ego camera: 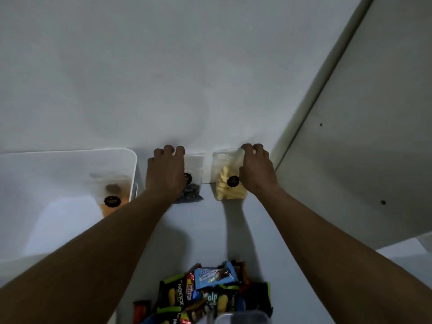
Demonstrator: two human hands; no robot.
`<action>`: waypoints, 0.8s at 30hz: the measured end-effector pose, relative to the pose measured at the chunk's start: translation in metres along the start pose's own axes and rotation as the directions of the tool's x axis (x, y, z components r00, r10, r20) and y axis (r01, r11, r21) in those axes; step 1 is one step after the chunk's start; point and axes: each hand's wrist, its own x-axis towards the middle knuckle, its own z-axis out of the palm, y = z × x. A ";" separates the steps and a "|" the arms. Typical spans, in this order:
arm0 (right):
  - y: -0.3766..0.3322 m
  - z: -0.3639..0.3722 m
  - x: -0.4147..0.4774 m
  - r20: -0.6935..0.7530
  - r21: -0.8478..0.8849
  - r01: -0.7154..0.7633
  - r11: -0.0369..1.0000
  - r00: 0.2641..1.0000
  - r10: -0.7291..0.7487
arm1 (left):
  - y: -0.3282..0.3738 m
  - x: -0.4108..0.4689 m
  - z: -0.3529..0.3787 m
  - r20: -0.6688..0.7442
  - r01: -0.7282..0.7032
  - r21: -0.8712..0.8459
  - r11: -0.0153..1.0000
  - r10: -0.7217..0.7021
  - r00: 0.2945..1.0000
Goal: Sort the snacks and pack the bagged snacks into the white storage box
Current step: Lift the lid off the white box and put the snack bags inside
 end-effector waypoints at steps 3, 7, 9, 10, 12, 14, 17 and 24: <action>0.008 0.011 0.005 -0.061 -0.064 0.017 0.998 0.998 -0.021 | 0.003 0.003 0.006 -0.016 0.041 -0.001 0.999 -0.041 0.999; 0.016 0.019 0.015 -0.089 -0.107 0.057 0.993 0.994 -0.066 | 0.009 0.007 0.009 -0.034 0.078 0.040 0.996 -0.077 0.996; 0.018 0.018 0.016 -0.080 -0.077 0.082 0.994 0.993 -0.089 | 0.011 0.007 0.010 -0.056 0.097 0.077 0.992 -0.092 0.994; 0.020 0.017 0.017 -0.090 -0.071 0.093 0.993 0.991 -0.100 | 0.012 0.008 0.011 -0.073 0.113 0.080 0.990 -0.107 0.992; 0.025 0.017 0.018 -0.114 -0.101 0.111 0.989 0.986 -0.122 | 0.012 0.007 0.014 -0.122 0.170 0.046 0.984 -0.164 0.979; 0.028 0.018 0.020 -0.126 -0.150 0.123 0.981 0.982 -0.142 | 0.013 0.005 0.017 -0.146 0.272 -0.110 0.956 -0.286 0.947; 0.030 0.020 0.025 -0.135 -0.193 0.134 0.972 0.978 -0.162 | 0.020 0.004 0.023 -0.075 0.385 -0.420 0.821 -0.455 0.887; 0.032 0.024 0.027 -0.146 -0.142 0.145 0.979 0.975 -0.166 | 0.029 0.009 0.041 0.088 0.513 -0.735 0.443 -0.689 0.720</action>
